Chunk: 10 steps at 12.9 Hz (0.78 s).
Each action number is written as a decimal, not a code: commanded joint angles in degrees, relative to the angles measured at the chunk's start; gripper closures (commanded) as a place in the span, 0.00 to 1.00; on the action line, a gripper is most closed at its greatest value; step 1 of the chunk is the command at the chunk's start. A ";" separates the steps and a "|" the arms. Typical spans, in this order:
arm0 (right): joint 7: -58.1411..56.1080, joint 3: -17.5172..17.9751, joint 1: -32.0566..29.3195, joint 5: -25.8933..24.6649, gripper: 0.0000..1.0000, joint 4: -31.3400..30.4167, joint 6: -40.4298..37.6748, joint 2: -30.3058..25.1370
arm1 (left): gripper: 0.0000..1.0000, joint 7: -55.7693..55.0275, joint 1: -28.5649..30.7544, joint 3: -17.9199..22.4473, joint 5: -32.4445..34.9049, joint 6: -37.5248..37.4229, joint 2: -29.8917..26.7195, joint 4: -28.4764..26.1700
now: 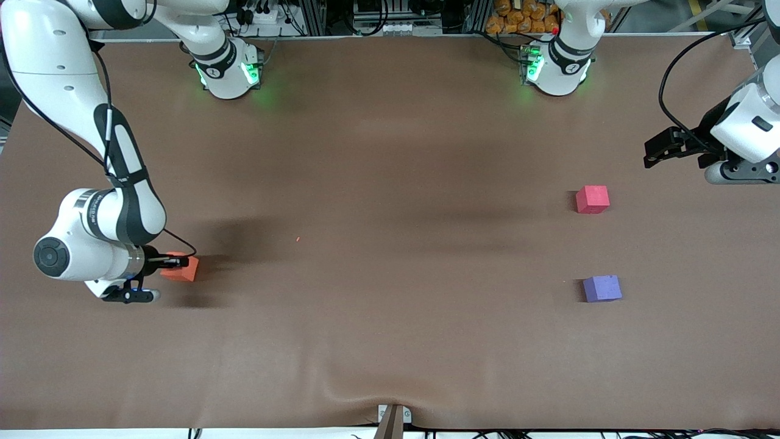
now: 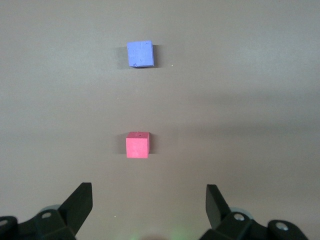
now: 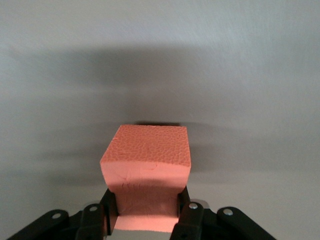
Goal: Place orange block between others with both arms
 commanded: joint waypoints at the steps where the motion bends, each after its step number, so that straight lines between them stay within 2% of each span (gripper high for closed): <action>1: 7.94 0.19 8.53 0.84 0.67 -0.61 -0.98 -7.38 | 0.00 0.94 0.50 -0.25 -1.25 -0.24 0.36 0.48; 3: 17.78 0.28 17.92 0.93 0.66 -0.34 -1.07 -8.98 | 0.00 0.94 0.42 -0.25 -1.25 -0.24 0.45 0.48; 5: 27.19 3.43 25.76 1.71 0.63 0.18 -0.72 -8.90 | 0.00 0.94 0.42 -0.25 -1.25 -0.24 0.54 0.40; 6: 32.11 4.58 29.10 3.98 0.63 1.58 -0.55 -8.46 | 0.00 0.94 0.42 -0.25 -1.25 -0.24 0.71 0.39; 8: 34.18 4.59 34.82 8.30 0.63 2.38 0.15 -5.83 | 0.00 0.94 0.42 -0.25 -1.25 -0.24 0.80 0.39; 10: 34.53 4.68 38.34 9.45 0.60 4.48 2.78 -2.41 | 0.00 0.94 0.33 -0.25 -1.25 -0.06 0.89 0.39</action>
